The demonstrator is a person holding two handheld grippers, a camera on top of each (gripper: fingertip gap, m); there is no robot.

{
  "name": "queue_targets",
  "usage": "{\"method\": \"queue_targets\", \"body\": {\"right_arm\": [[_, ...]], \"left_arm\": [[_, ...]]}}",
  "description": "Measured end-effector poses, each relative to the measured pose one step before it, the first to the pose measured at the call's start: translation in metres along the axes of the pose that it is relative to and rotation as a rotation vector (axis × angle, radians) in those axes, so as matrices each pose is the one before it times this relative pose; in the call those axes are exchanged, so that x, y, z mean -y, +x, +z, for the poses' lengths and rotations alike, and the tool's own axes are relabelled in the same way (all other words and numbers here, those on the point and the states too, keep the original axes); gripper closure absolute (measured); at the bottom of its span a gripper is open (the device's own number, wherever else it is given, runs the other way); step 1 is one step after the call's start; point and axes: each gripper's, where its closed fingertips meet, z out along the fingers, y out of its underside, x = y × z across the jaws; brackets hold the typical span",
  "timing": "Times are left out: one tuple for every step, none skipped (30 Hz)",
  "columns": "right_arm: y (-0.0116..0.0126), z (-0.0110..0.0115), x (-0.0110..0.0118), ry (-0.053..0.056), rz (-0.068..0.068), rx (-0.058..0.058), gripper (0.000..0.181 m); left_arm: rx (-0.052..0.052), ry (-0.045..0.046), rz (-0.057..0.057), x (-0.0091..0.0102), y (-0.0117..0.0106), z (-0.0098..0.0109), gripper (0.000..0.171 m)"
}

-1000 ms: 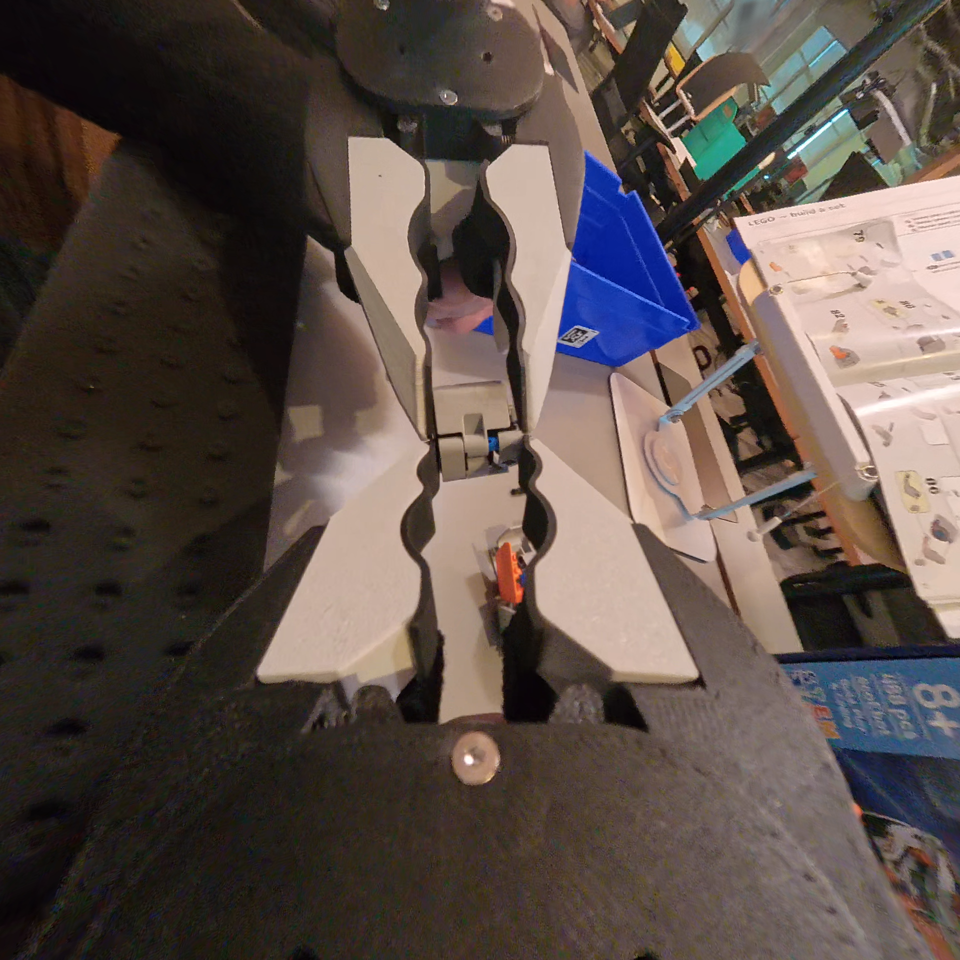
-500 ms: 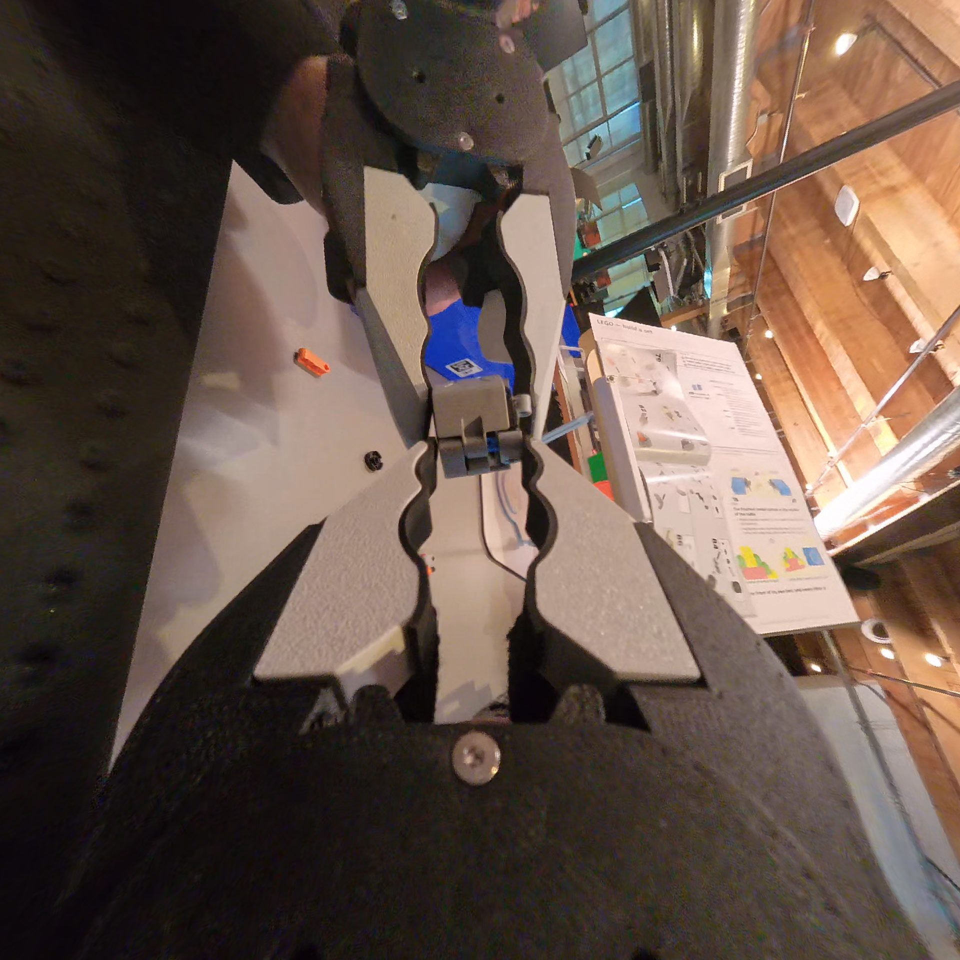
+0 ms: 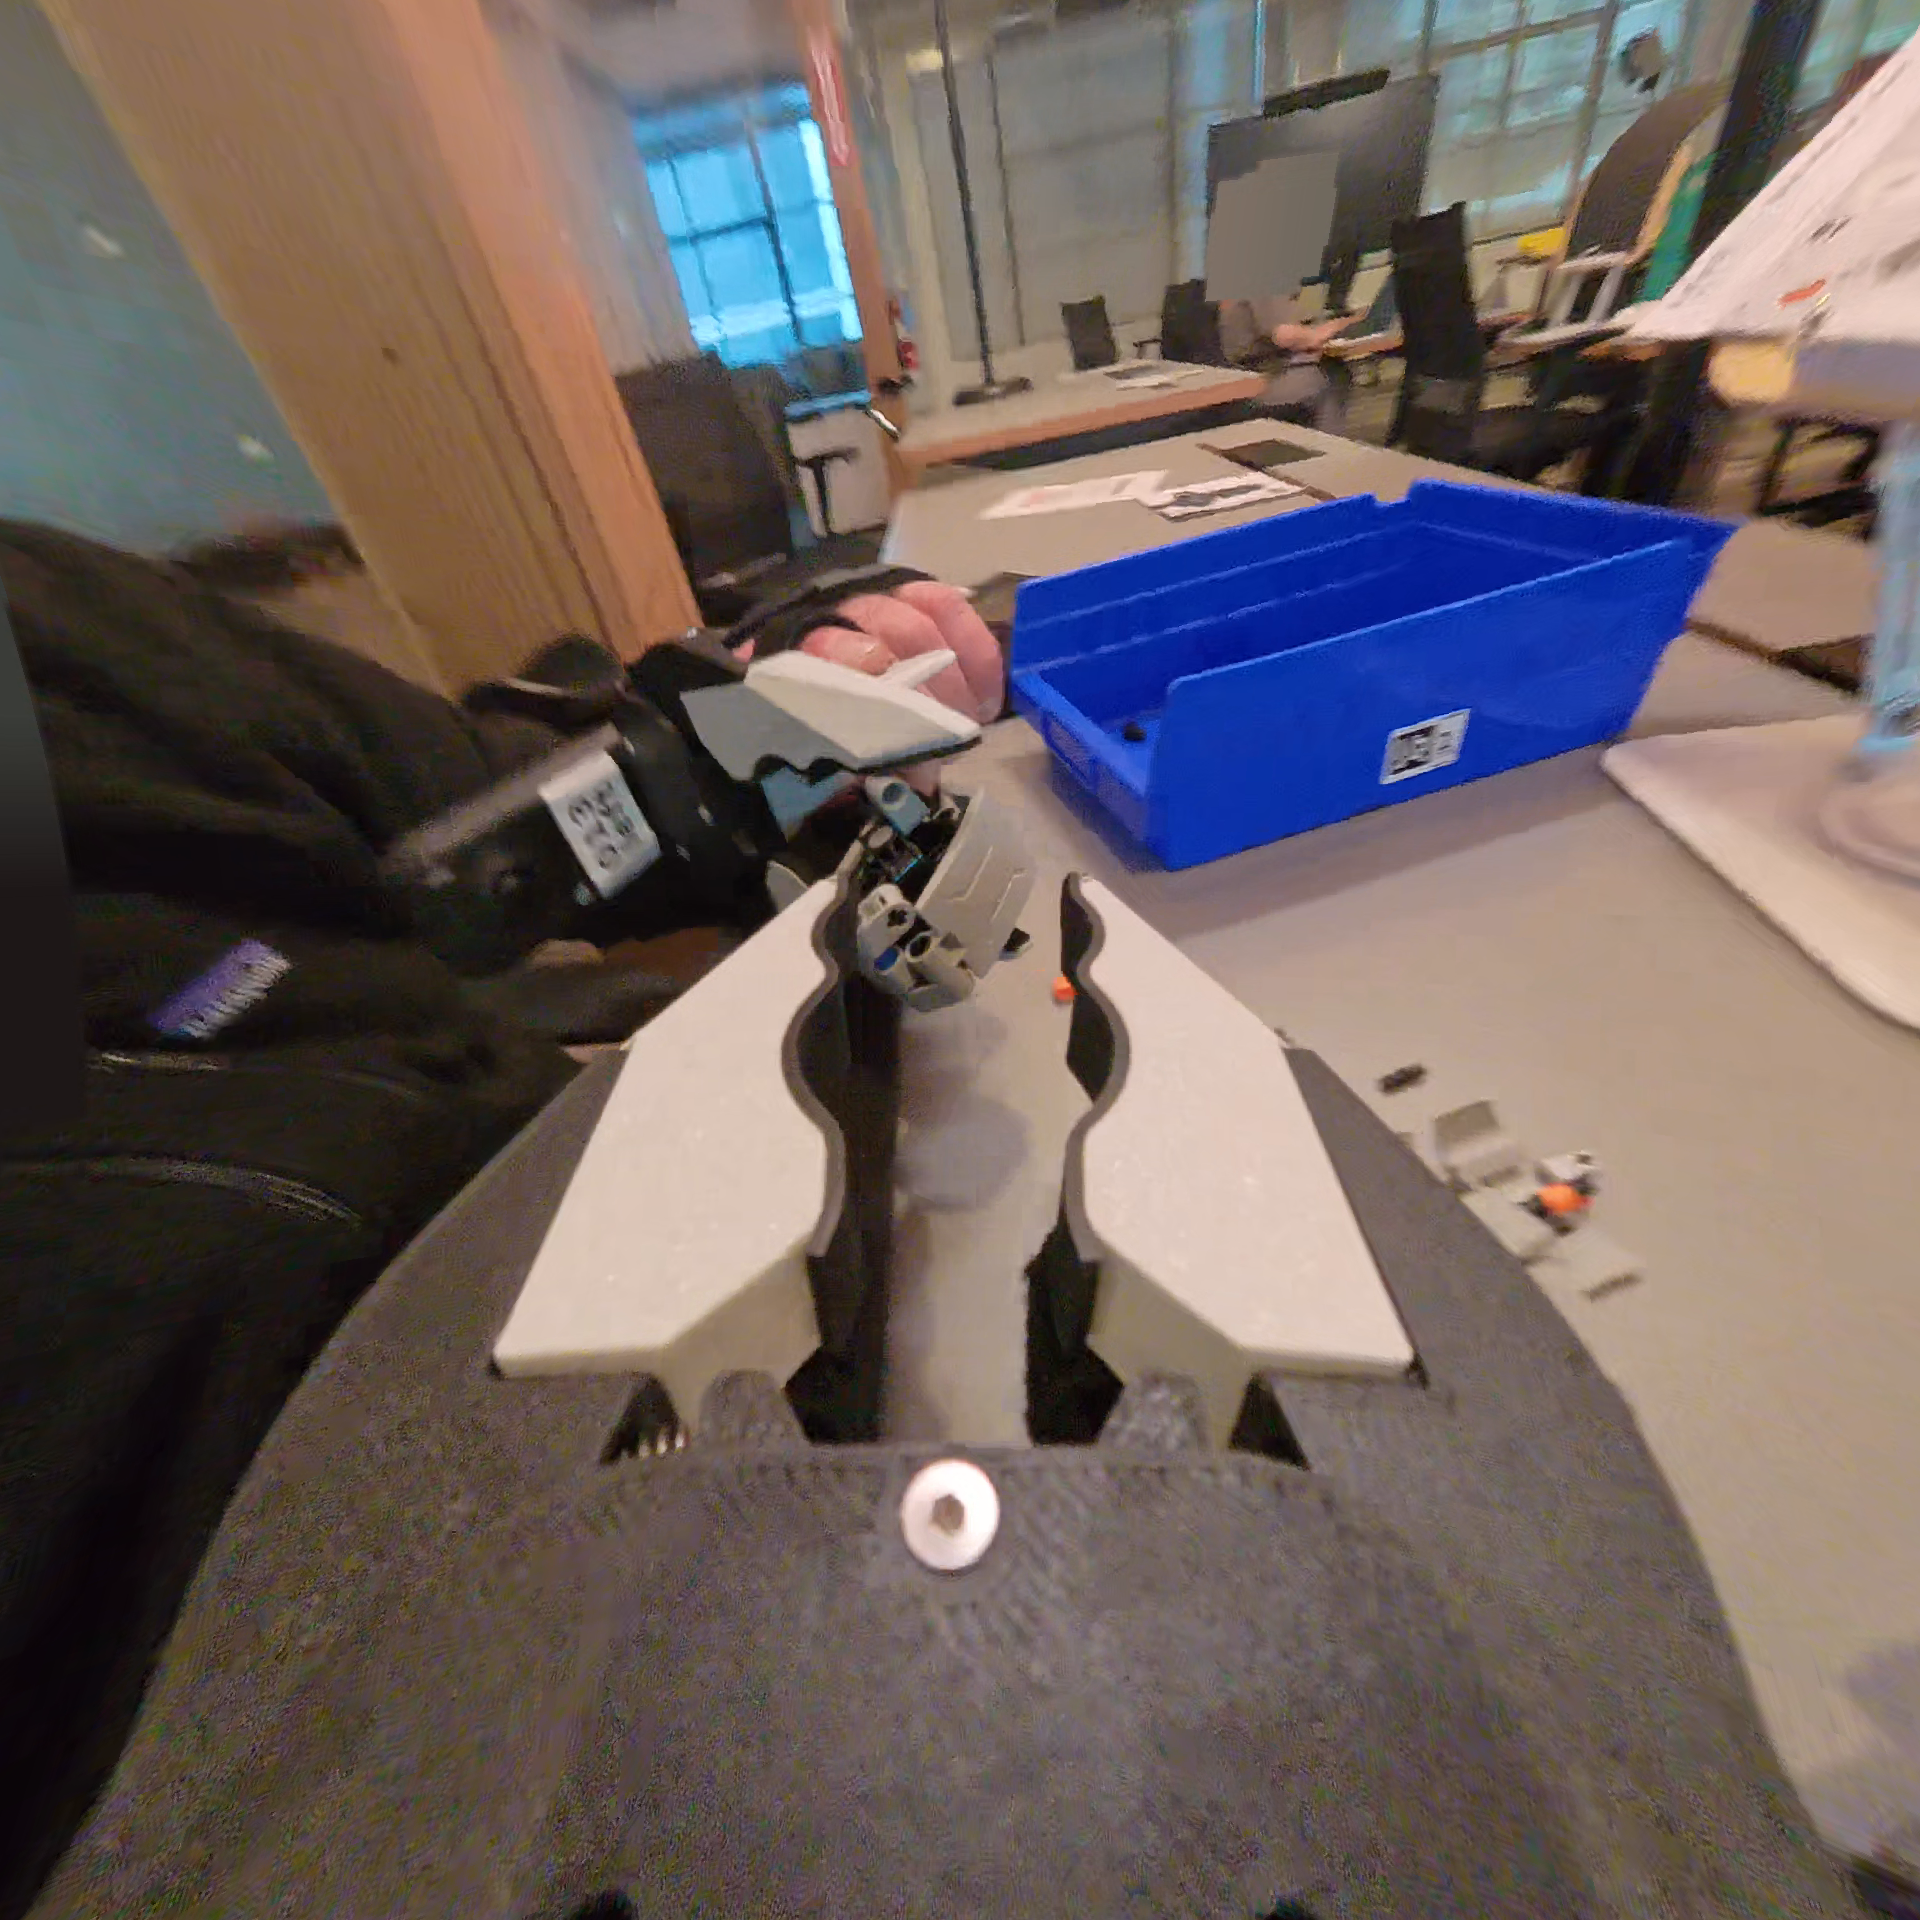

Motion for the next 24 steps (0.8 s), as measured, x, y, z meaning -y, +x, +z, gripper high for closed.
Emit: {"method": "queue_targets", "body": {"right_arm": [[-0.00127,0.00114,-0.00065,0.0070,0.0517,0.0339,0.144],[-0.00151,0.00219,-0.00241,-0.0032,0.0489,0.0335,0.143],[-0.00272,0.00311,-0.00440,-0.0189,0.0400,0.0358,0.136],[-0.00239,0.00348,-0.00449,-0.0209,0.0219,0.0248,0.135],[-0.00174,0.00355,-0.00405,-0.0171,0.0108,0.0156,0.135],[-0.00301,0.00331,-0.00337,-0.0163,0.0104,0.0227,0.135],[-0.00182,0.00174,-0.00159,-0.0078,0.0014,0.0115,0.139],[0.00140,0.00019,-0.00096,-0.0057,-0.0135,-0.0127,0.140],[0.00222,-0.00054,-0.00077,-0.0082,-0.0225,-0.0198,0.141],[0.00205,-0.00072,0.00044,-0.0019,-0.0297,-0.0232,0.142],[0.00123,-0.00082,0.00104,-0.0010,-0.0357,-0.0221,0.143],[0.00177,-0.00098,0.00069,-0.0053,-0.0423,-0.0294,0.143],[0.00292,-0.00161,0.00033,-0.0078,-0.0484,-0.0385,0.144],[0.00405,-0.00236,0.00055,-0.0068,-0.0504,-0.0461,0.145],[0.00496,-0.00251,-0.00045,-0.0139,-0.0458,-0.0475,0.145],[0.00504,-0.00192,-0.00152,-0.0182,-0.0384,-0.0421,0.145],[0.00229,-0.00152,-0.00022,-0.0056,-0.0267,-0.0207,0.145],[0.00006,-0.00139,0.00242,0.0101,-0.0206,-0.0086,0.145],[-0.00007,-0.00122,0.00294,0.0120,-0.0315,-0.0131,0.145],[0.00022,-0.00097,0.00180,0.0027,-0.0441,-0.0188,0.145],[0.00064,-0.00113,0.00153,-0.0009,-0.0569,-0.0261,0.145],[-0.00070,-0.00105,0.00268,0.0031,-0.0618,-0.0218,0.145],[-0.00055,-0.00059,0.00194,0.0007,-0.0476,-0.0186,0.145],[0.00007,-0.00021,0.00012,-0.0066,-0.0342,-0.0165,0.145]], "left_arm": [[0.0071,0.00830,0.0201,0.00293,-0.00029,-0.00018,0.127],[0.0085,0.00735,0.0118,0.00269,-0.00094,-0.00003,0.127],[0.0124,0.00185,0.0167,0.00176,-0.00146,0.00013,0.128],[0.0023,0.00412,0.0144,0.00208,-0.00005,0.00011,0.127],[0.0056,0.00547,0.0098,0.00219,-0.00022,0.00010,0.127],[0.0015,0.00276,0.0093,0.00133,0.00055,0.00009,0.127],[-0.0036,0.00320,0.0069,0.00102,0.00166,-0.00001,0.127],[0.0004,0.00143,0.0063,0.00026,0.00089,-0.00010,0.127],[-0.0046,-0.00278,0.0037,-0.00097,0.00172,0.00082,0.127],[-0.0055,-0.01014,-0.0089,-0.00227,0.00143,0.00169,0.126],[-0.0145,-0.01253,-0.0263,-0.00322,0.00138,0.00174,0.130],[-0.0171,-0.00013,-0.0363,-0.00250,0.00071,0.00079,0.130],[-0.0148,0.00741,-0.0438,-0.00223,-0.00050,-0.00003,0.128],[-0.0283,0.01302,-0.0633,-0.00145,0.00013,-0.00052,0.125],[-0.0244,0.01221,-0.0726,-0.00140,-0.00127,-0.00077,0.120],[-0.0436,0.01614,-0.0760,0.00005,0.00108,-0.00041,0.118],[-0.0646,0.01454,-0.0981,0.00012,0.00361,0.00046,0.119],[-0.0463,0.01620,-0.1133,-0.00012,0.00036,0.00109,0.117],[-0.0518,0.02536,-0.1100,0.00142,0.00117,0.00095,0.113],[-0.0506,0.02847,-0.1058,0.00253,0.00076,0.00020,0.107],[-0.0391,0.03385,-0.0955,0.00372,-0.00060,-0.00098,0.104],[-0.0360,0.03517,-0.0811,0.00385,-0.00053,-0.00176,0.104],[-0.0353,0.03170,-0.0719,0.00359,-0.00004,-0.00164,0.104],[-0.0214,0.03059,-0.0665,0.00353,-0.00137,-0.00103,0.106]]}}
